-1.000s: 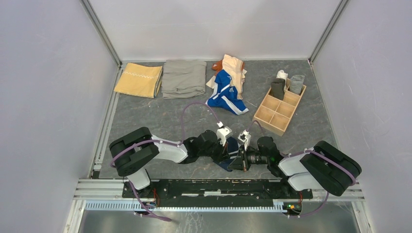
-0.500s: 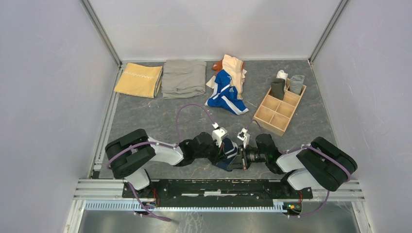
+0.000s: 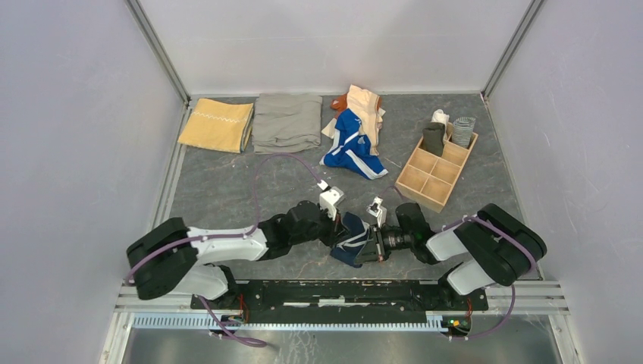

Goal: Roll the underwear
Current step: Roll the underwear to the center of the board.

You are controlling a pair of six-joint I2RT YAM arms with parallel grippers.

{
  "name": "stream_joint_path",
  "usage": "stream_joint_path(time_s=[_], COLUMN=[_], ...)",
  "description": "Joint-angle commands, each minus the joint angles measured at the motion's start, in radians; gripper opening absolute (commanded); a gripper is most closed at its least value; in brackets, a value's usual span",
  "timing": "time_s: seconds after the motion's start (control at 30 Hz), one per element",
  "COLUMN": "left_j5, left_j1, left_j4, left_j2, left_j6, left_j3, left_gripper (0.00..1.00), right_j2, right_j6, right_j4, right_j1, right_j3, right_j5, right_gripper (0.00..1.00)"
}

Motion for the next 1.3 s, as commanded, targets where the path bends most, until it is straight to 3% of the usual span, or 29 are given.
stream_joint_path(time_s=[0.0, 0.33, 0.73, 1.13, 1.27], left_j5=[-0.037, -0.040, -0.048, -0.180, -0.183], left_j1=[-0.004, -0.124, -0.125, -0.123, -0.124], left_j4=[-0.041, 0.047, 0.173, 0.178, 0.183], left_j2=[-0.127, -0.124, -0.031, 0.050, 0.091], left_j6=[0.006, -0.014, -0.050, -0.084, -0.093], left_j3=[-0.008, -0.119, -0.147, -0.164, -0.167], left_gripper=[0.02, 0.02, 0.02, 0.02, 0.02], right_j2=[0.055, 0.090, 0.107, 0.099, 0.075], right_j6=[-0.056, -0.093, -0.115, -0.128, -0.144], right_j4=[-0.200, -0.279, -0.289, -0.307, -0.343], right_j1=[-0.009, -0.039, -0.061, -0.065, -0.065], right_j3=[-0.002, 0.046, 0.045, 0.050, 0.064], right_j5=[0.098, 0.095, 0.084, 0.084, 0.094], right_gripper=[0.00, 0.00, 0.00, 0.00, 0.06])
